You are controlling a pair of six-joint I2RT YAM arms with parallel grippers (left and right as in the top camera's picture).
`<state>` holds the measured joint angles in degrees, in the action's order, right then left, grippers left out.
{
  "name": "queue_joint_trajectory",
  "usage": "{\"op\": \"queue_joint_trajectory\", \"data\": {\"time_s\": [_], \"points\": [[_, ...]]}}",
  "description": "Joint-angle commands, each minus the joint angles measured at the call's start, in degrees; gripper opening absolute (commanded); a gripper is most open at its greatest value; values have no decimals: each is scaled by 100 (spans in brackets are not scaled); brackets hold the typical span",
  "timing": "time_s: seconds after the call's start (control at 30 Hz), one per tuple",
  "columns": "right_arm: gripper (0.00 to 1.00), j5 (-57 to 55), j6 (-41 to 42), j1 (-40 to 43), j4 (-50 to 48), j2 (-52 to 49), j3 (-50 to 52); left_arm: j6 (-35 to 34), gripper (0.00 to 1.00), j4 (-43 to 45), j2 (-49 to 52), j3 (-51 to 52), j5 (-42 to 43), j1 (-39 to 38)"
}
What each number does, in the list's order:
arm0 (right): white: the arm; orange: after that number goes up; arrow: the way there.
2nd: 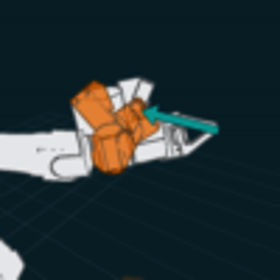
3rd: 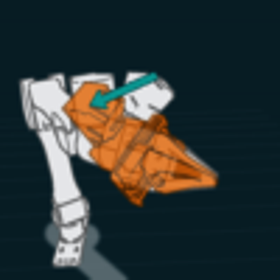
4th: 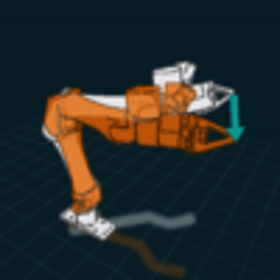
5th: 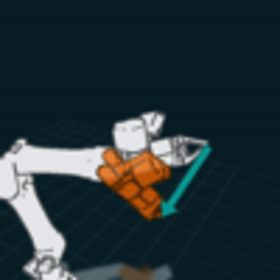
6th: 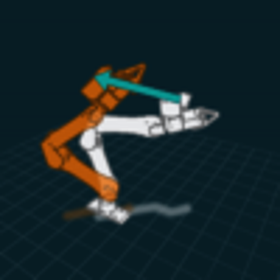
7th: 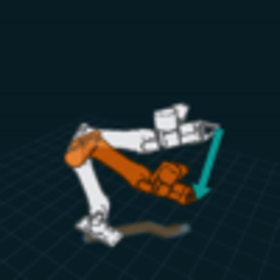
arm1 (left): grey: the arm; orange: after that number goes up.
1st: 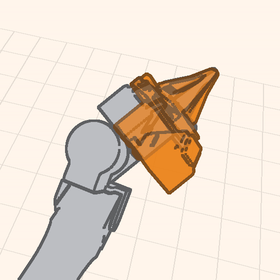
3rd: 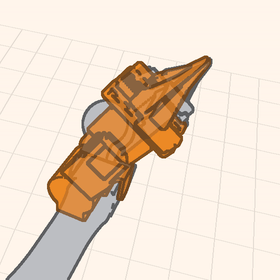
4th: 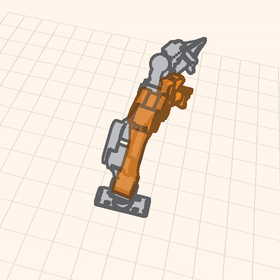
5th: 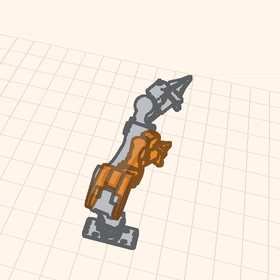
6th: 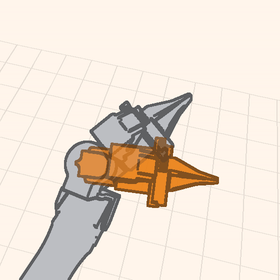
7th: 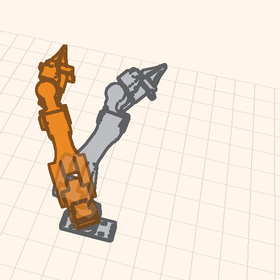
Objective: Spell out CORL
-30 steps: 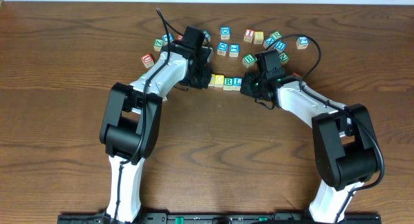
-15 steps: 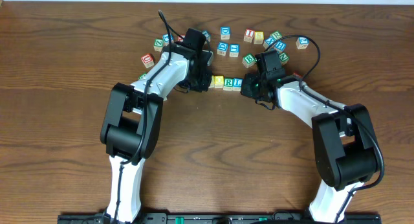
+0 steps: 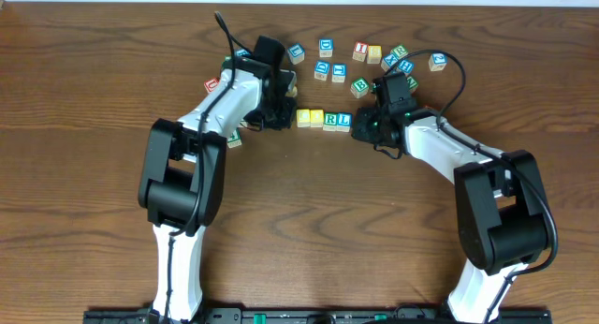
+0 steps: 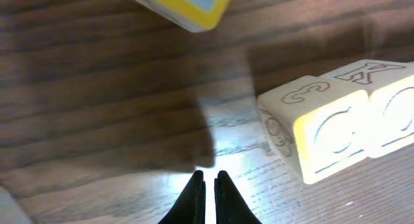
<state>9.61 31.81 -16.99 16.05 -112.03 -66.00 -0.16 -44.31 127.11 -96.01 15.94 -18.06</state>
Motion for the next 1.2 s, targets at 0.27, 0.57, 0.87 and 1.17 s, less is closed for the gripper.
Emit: {"op": "queue_joint_trajectory", "data": {"time_s": [0.27, 0.57, 0.87, 1.17], "points": [[21, 151, -798, -162, 1274, 603, -691, 52, 8, -658, -1840, -203, -15, 555], [29, -592, -282, -988, 1353, 595, -785, 52, 9, -1025, -3484, -201, -17, 1364], [30, -1060, -118, -1338, 2055, 304, -1370, 31, 9, -1093, -3556, -170, -15, 1862], [28, -1360, -186, -1473, 3300, -951, -2881, 28, 9, -1095, -3462, -170, -15, 1864]]}}
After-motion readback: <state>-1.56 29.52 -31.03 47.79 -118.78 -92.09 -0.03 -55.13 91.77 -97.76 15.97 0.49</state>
